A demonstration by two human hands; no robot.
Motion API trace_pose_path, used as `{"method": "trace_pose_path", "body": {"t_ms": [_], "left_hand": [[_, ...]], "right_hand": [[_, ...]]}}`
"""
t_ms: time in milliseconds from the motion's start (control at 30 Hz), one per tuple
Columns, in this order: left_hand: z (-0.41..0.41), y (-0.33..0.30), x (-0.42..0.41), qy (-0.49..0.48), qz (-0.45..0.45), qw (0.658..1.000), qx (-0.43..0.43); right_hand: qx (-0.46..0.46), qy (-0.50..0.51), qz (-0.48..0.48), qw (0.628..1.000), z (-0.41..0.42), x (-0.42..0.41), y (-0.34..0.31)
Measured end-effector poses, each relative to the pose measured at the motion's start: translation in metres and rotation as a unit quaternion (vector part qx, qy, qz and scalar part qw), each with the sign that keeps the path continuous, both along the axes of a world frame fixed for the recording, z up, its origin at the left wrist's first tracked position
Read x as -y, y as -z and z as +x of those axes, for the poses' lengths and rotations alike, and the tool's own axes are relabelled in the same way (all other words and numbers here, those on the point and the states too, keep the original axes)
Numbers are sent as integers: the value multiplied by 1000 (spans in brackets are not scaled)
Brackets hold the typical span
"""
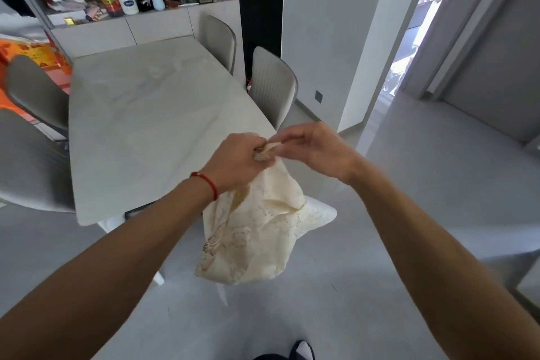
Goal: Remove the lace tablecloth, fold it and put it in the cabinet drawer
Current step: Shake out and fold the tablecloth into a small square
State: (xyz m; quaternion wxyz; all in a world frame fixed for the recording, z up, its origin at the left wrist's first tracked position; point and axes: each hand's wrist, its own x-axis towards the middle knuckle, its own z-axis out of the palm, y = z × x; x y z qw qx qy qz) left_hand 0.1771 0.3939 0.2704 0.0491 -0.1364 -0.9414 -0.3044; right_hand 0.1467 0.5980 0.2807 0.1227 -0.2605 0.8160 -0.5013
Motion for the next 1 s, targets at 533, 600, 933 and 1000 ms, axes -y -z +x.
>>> {"method": "trace_pose_path", "body": {"t_ms": [533,600,933,1000], "left_hand": [[1,-54,56,-47,367,928,41],[-2,-52,77,-90,387,917,36],[-13,-20,131,-292,408,865,-6],[-15,-22,116,-236,383,893,16]], "right_hand": [[448,526,-49,721,51,-56,282],[429,542,-50,721,55,-66,286],[384,545,165,727,80,-112,305],[395,472,254,746,73,-92,285]]}}
